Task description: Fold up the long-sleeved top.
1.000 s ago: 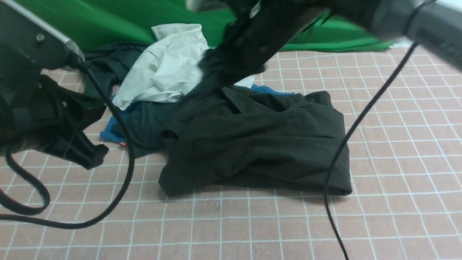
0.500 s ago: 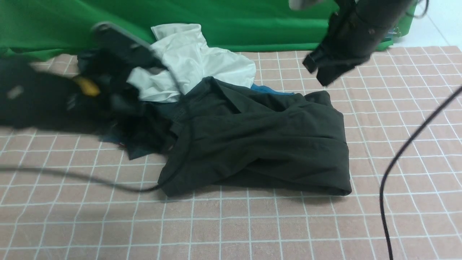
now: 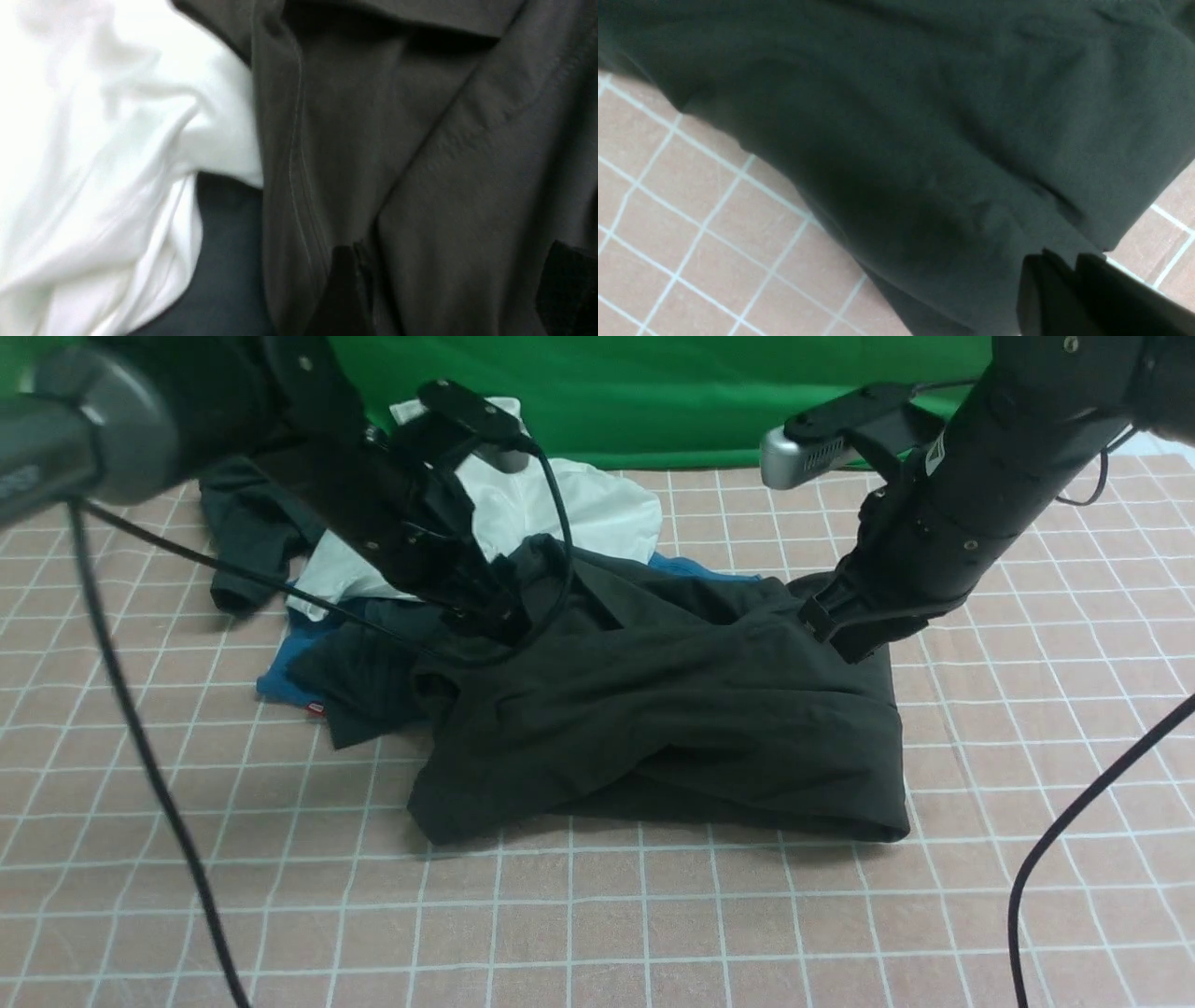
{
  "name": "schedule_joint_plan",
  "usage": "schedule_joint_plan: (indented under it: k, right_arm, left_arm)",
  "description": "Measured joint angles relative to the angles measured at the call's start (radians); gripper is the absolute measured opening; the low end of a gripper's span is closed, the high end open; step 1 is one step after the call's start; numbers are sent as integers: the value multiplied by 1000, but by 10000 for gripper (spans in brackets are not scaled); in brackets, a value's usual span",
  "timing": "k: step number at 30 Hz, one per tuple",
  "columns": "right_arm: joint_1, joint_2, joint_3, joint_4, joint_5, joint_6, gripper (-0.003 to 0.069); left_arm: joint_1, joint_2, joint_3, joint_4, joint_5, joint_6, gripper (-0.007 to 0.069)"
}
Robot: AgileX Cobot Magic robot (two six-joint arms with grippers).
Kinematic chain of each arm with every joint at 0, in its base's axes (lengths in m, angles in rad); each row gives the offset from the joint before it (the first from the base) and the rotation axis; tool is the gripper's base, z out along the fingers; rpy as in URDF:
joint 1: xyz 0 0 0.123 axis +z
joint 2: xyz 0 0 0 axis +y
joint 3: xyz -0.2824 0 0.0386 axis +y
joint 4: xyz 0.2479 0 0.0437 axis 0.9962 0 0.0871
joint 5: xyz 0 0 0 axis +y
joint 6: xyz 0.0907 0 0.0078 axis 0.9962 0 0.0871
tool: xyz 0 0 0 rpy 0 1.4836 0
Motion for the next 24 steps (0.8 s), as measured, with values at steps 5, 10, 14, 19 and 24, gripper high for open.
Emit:
schedule_joint_plan:
  k: [5,10,14,19,24]
  right_arm:
    - [0,-1,0,2,-19,-4,121]
    - [0,-1,0,2,-27,-4,121]
    - [0,-2,0,3,-29,-7,121]
    - [0,-2,0,3,-29,-14,121]
    - [0,-2,0,3,-29,-19,125]
  left_arm:
    - [0,62,-5,14,-22,30,405]
    - [0,94,-5,14,-35,34,377]
    - [0,102,-5,-15,-32,38,354]
    - [0,98,-5,-97,6,134,260]
    - [0,76,-5,-101,7,149,239]
